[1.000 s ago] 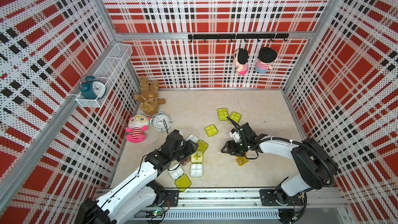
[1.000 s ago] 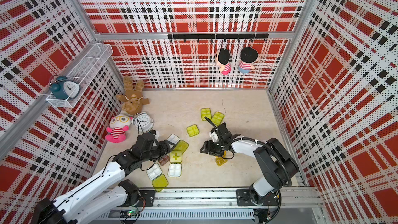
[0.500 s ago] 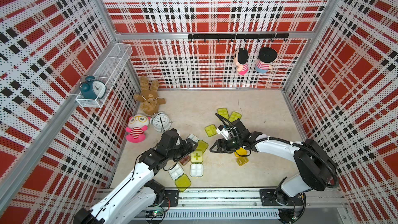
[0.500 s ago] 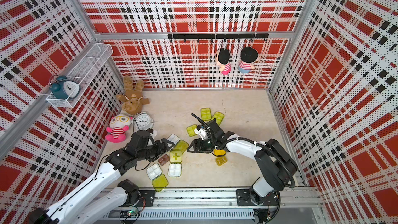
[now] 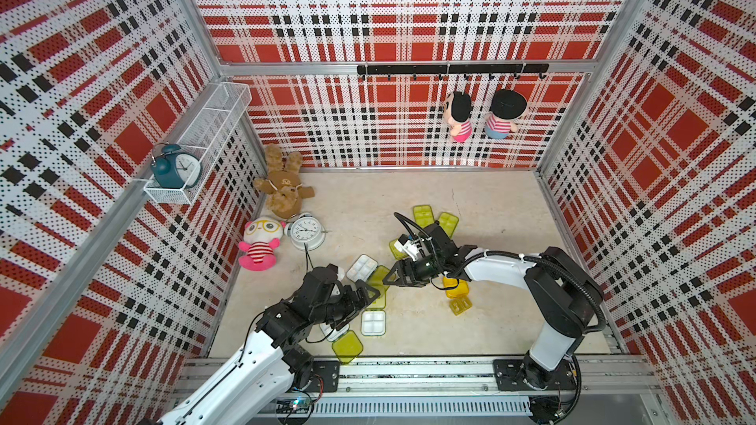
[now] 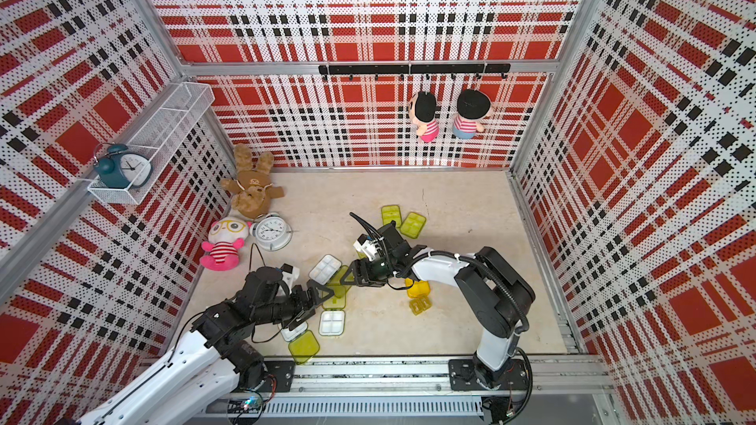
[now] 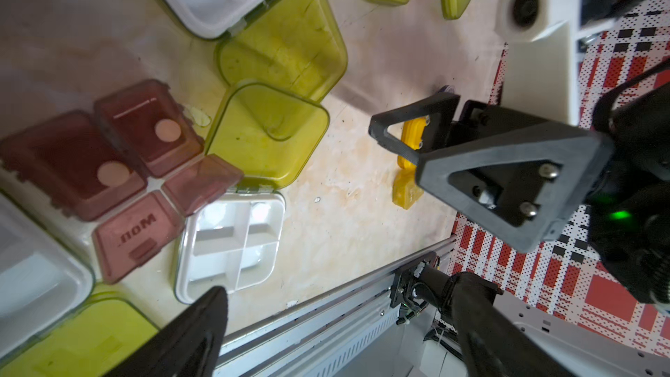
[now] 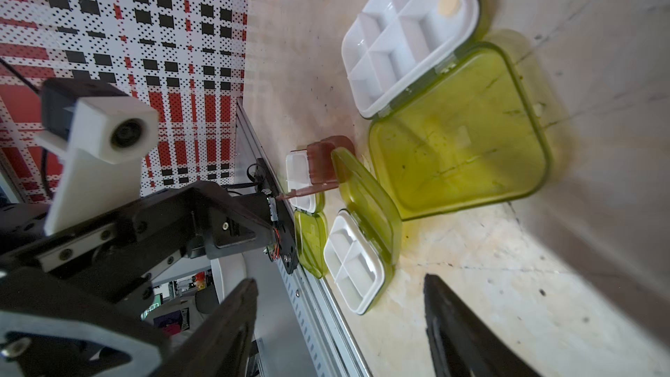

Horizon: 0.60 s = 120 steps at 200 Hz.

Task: Close pillboxes
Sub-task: Adjust the pillbox at the center of the board.

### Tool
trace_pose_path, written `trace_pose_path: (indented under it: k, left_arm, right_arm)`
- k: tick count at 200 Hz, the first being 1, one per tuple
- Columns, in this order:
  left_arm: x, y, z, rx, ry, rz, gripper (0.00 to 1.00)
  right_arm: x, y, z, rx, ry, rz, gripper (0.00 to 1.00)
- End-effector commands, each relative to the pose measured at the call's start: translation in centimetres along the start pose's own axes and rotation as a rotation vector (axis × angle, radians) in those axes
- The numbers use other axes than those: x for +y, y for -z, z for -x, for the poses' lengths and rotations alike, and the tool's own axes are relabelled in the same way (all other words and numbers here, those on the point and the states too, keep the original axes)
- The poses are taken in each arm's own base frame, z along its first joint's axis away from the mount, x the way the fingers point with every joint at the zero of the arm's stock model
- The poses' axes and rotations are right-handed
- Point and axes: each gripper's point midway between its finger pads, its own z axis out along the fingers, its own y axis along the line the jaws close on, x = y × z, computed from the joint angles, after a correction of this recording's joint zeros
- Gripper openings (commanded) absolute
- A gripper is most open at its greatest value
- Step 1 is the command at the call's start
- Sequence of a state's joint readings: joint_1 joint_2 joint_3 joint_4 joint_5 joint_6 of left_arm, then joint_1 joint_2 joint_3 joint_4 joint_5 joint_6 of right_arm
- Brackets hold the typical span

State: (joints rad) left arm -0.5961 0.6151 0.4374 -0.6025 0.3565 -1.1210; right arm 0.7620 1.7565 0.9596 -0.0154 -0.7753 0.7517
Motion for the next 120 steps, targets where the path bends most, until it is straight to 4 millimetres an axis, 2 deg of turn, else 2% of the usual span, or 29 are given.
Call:
trace_pose_path:
  k: [1,48,120]
  left_arm:
    - [0.6,-0.4,-0.8,0.017,0.036,-0.006,0.98]
    - [1.5,-1.3,-1.2,0.02,0.031,-0.015,0.98]
    - [3.0,-3.7,-1.0,0.044,-0.042,0.078,0.98]
  right_arm:
    - [0.2,-0.9,-0.3,0.024,0.008,0.013,0.75]
    - [-0.3,-0.6,-0.5,0.0,-0.013,-0.011,0.75]
    - [-1.1,0.7,-1.6,-0.028,-0.035,-0.052,0.76]
